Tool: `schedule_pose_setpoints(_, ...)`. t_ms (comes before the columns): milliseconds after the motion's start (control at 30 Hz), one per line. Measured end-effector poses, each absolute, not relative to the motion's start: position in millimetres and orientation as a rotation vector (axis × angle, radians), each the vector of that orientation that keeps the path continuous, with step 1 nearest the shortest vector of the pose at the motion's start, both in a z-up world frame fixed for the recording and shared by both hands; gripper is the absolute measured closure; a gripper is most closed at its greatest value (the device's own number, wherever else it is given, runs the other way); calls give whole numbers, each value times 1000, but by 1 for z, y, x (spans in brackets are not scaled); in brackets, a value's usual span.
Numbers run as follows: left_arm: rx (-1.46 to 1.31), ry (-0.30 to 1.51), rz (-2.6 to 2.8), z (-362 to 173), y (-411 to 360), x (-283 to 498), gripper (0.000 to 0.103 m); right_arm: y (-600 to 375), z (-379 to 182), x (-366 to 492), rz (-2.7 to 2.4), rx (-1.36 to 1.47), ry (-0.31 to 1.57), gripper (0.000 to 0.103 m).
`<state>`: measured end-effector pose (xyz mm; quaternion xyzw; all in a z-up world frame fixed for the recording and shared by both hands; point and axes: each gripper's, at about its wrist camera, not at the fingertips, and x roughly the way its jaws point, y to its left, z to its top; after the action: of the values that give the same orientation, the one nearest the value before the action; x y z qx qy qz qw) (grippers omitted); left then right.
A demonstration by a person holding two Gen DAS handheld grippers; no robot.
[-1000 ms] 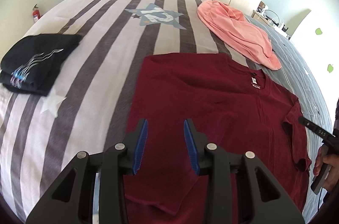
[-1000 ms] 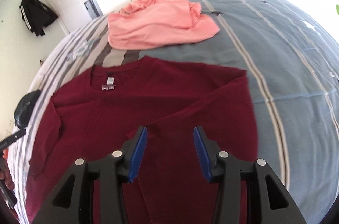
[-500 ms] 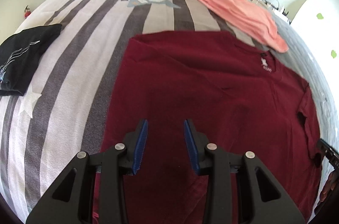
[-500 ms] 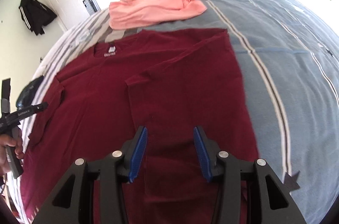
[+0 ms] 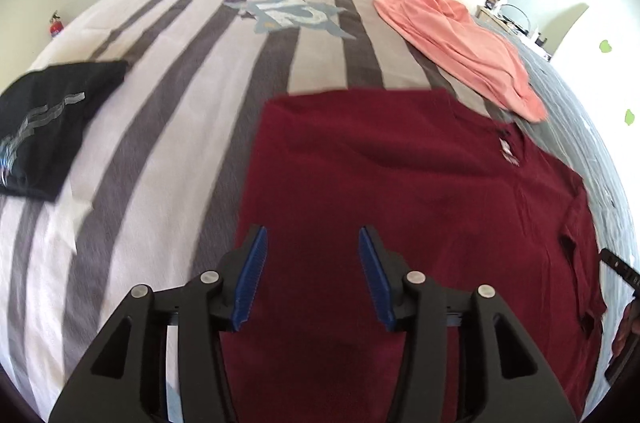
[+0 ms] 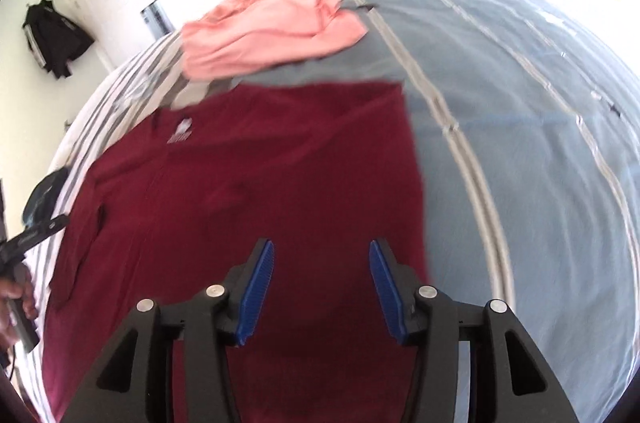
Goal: Fold clothes
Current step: 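Move both open grippers to the dark red shirt hem, then close both grippers on the dark red shirt hem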
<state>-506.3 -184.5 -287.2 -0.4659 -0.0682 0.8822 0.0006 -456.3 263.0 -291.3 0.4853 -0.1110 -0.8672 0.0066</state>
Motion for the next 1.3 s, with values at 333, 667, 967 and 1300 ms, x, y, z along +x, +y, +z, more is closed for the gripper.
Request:
schedule_pose_setpoints(333,-1531,-180,2761,-303,-209,-589,55,297,-297,-542,-2750,1551,-355,53)
schedule_pose_setpoints(667,-1564,-138,2744,-321,-190,-596,66,297,-311,-555,-2746,1553,-291,53)
schedule_pose_setpoints(967,-1533,-128,2794,-317,-181,-595,98,288,-308,-561,-2745,1568,-205,95)
schedule_pose_setpoints(1300,-1448,-52,2914,-293,-168,-611,99,287,-293,-581,-2830,1564,-210,97)
